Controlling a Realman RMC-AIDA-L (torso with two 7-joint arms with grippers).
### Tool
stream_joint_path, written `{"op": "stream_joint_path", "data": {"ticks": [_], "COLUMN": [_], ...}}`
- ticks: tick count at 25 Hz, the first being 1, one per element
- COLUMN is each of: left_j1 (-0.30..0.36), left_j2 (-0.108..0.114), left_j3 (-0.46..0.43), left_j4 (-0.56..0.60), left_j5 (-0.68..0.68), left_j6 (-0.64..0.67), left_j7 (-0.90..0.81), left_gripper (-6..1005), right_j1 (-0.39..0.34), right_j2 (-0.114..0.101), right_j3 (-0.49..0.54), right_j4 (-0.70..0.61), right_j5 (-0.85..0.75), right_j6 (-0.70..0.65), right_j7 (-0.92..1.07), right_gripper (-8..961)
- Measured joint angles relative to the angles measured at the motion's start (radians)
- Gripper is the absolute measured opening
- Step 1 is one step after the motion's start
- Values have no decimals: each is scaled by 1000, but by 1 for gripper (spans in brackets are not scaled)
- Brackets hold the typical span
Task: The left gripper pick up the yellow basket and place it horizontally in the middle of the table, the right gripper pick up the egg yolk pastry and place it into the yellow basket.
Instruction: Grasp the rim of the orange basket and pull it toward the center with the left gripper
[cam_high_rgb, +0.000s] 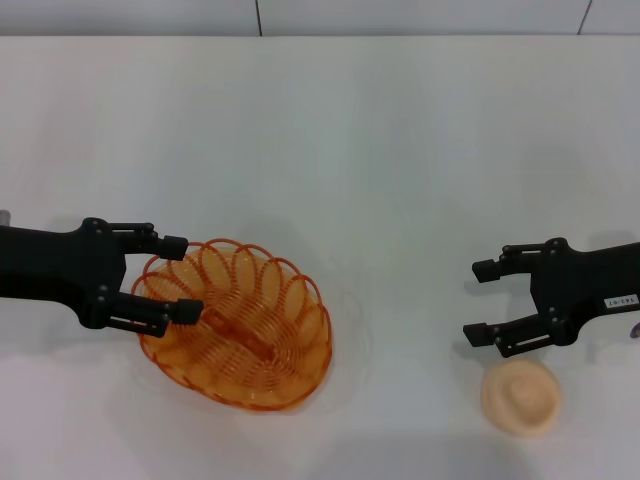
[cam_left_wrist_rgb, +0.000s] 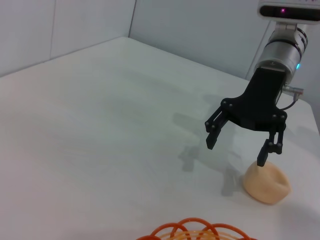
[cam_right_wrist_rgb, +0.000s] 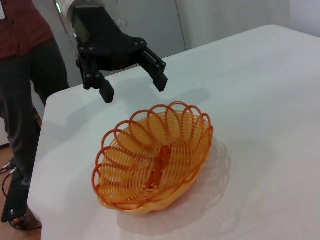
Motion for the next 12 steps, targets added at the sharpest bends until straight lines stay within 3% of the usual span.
{"op": "stream_joint_path", "data": {"ticks": [12], "left_j1": [0], "left_j2": [0], "left_j3": [-12], "left_j4": [0], "left_j5": [0], "left_j6": [-3], "left_j7": [0], "left_gripper": [887], "right_j1": [-2], "right_j2": [0], "right_j3": [0], "right_j4": [3], "right_j5": [0], "right_j6": [0], "right_j7": [-2], "right_gripper": [855]}}
